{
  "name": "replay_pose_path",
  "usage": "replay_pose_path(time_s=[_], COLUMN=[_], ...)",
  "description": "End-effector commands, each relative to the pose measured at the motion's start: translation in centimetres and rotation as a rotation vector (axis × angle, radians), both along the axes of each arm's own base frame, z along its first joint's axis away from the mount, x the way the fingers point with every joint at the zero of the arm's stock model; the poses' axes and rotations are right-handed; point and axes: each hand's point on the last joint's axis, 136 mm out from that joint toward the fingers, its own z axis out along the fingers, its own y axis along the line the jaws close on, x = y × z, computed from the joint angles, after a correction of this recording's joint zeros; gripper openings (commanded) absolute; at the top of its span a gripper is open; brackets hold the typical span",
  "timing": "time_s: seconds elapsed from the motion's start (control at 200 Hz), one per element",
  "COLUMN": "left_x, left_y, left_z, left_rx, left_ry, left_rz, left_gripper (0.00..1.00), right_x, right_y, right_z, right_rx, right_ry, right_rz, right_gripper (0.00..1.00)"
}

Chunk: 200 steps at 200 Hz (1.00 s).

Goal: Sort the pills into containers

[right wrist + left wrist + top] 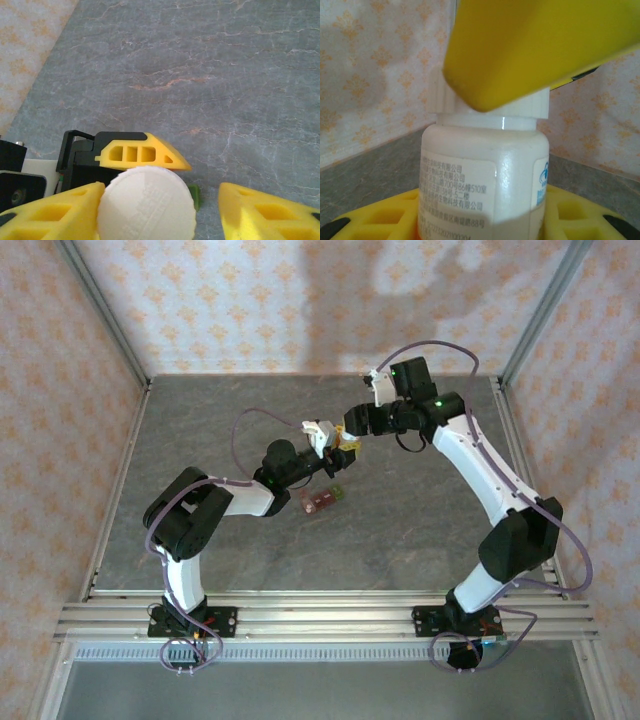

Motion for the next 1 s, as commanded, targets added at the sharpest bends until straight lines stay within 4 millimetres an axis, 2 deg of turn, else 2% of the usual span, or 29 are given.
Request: replay_pose_path(time_s=[0.0,0.075,0.23,0.31,0.475,0.546,0.746,0.866,0.996], left_x=[-1.0,-1.0,-1.0,-0.9,-0.7,-0.6,-0.6,-0.6,-0.7], left_y=[0.0,-0.1,0.0,0.0,-0.2,-0.2,-0.3,-0.2,-0.2], left_z=[3.7,3.6,3.6,3.5,3.4,3.3,3.0,3.1,3.1], left_rx=[-0.058,-0.057,-0.058,-0.059,-0.06,-0.059,-0.057,-0.059,-0.057], left_ry=[-0.085,-0.084,-0.085,-0.086,-0.084,-0.082,-0.074,-0.077,-0.078], left_rz=[-0.022,-0.024,-0.022,-0.02,-0.02,-0.021,-0.021,-0.019,-0.019], left_gripper=[0.0,0.0,0.0,0.0,0.0,0.0,0.0,0.0,0.0], right_x=[0.4,0.3,0.4,0.8,1.0,0.7,0.5,0.9,0.9], right_y=[0.0,0.2,0.2,-0.4,-2.6,-2.5,-1.0,-1.7,-2.6], right_z=[1.0,0.8,-0.1,-1.1,-3.2,-3.4,-2.0,-0.3,2.5], right_rx=[0.009,0.014,0.032,0.03,-0.064,-0.055,-0.013,-0.029,0.05], right_ry=[-0.015,-0.003,0.051,0.088,0.124,0.135,0.125,0.093,0.063], right_rz=[0.001,0.003,-0.044,-0.147,-0.479,-0.546,-0.573,-0.574,-0.562], right_gripper=[0.52,0.45,0.4,0.4,0.4,0.41,0.48,0.58,0.71])
